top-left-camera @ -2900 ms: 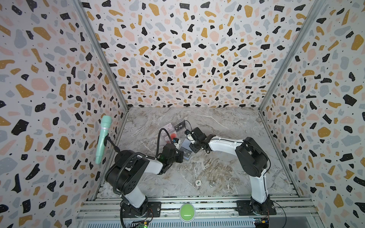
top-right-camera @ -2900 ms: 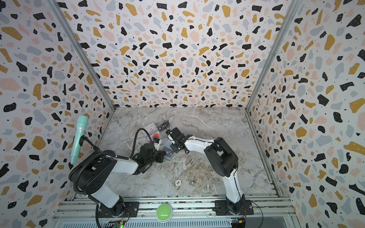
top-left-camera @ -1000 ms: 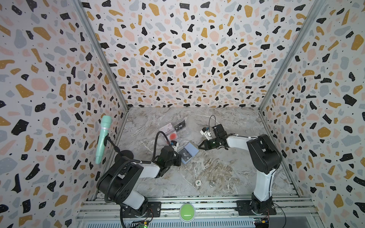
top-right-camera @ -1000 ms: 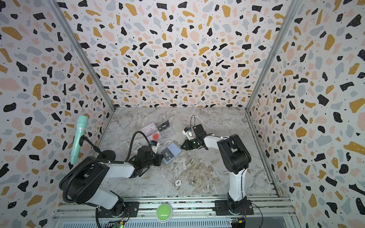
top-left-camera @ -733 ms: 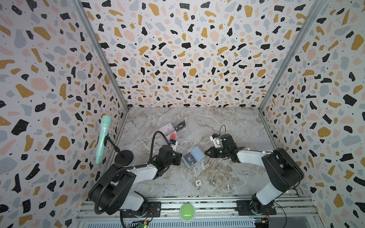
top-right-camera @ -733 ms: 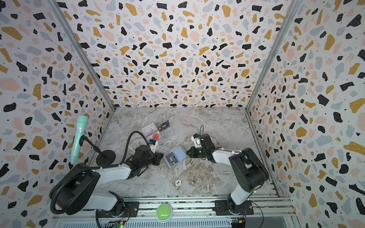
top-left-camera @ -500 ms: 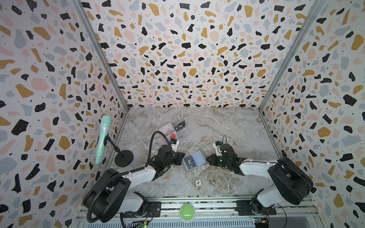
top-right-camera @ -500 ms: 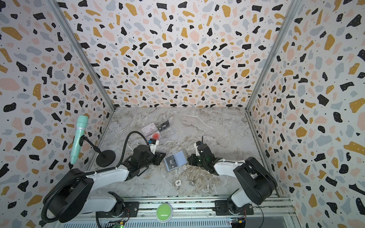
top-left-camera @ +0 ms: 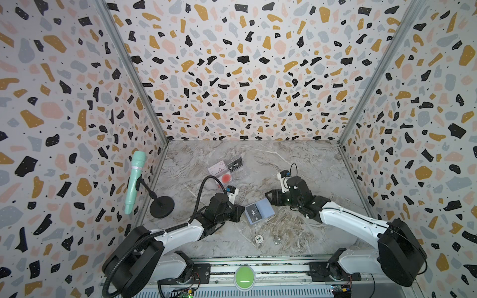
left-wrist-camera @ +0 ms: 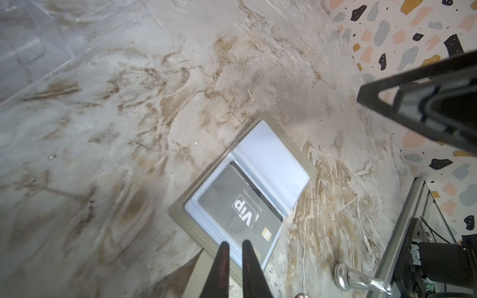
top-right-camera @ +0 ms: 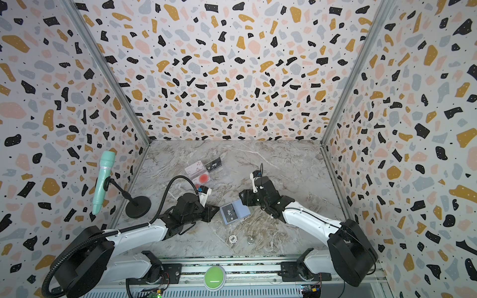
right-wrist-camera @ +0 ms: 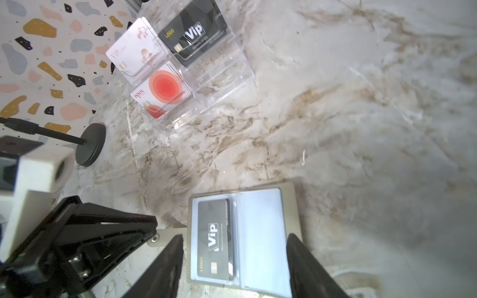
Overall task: Take the credit cards out of the card holder
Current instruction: Rotate the card holder at the center of the table, then take out the credit card from the card slot.
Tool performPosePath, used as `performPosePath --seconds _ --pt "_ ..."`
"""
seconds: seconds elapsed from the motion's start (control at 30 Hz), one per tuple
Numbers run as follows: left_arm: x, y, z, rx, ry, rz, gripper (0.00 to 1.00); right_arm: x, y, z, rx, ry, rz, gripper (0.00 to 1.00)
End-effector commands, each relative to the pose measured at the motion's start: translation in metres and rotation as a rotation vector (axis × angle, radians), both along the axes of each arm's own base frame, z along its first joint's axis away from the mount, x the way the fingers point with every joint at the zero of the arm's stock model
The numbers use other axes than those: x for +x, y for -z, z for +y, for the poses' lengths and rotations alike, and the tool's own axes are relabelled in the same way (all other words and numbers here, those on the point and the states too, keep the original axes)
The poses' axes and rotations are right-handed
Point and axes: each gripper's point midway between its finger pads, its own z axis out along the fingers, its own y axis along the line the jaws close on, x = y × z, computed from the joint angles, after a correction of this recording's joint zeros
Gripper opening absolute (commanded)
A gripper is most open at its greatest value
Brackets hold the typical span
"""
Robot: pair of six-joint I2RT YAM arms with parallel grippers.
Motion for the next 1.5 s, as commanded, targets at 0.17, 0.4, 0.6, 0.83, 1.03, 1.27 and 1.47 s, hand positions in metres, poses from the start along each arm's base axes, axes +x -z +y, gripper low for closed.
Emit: performPosePath --seconds 0.17,0.4,0.6,0.83,1.03,1.27,1.47 --pt "-0.009 -0.003 -0.012 -0.048 0.005 0.018 0.14 -0.027 0.025 0.045 0.055 -0.408 0.179 0.59" --pt "-0.015 0.013 -0.029 -0.029 0.016 0.035 0.1 -0.038 0.056 0.048 0.059 -0.534 0.319 0.55" --pt "-0.01 0.029 -0.03 0.016 0.023 0.01 0.08 -0.045 0.075 0.049 0.063 -0.563 0.393 0.54" --pt "-0.003 0.032 -0.03 0.065 0.05 -0.064 0.06 -0.051 0.091 0.051 0.073 -0.572 0.456 0.5" --pt "-0.005 0.045 -0.027 0.117 0.075 -0.064 0.06 -0.05 0.096 0.053 0.077 -0.569 0.482 0.46" --pt "-0.007 0.057 -0.021 0.145 0.069 -0.054 0.05 -0.049 0.094 0.057 0.076 -0.578 0.487 0.44" --pt "-0.009 0.061 -0.02 0.149 0.071 -0.049 0.05 -0.052 0.092 0.062 0.073 -0.594 0.498 0.43"
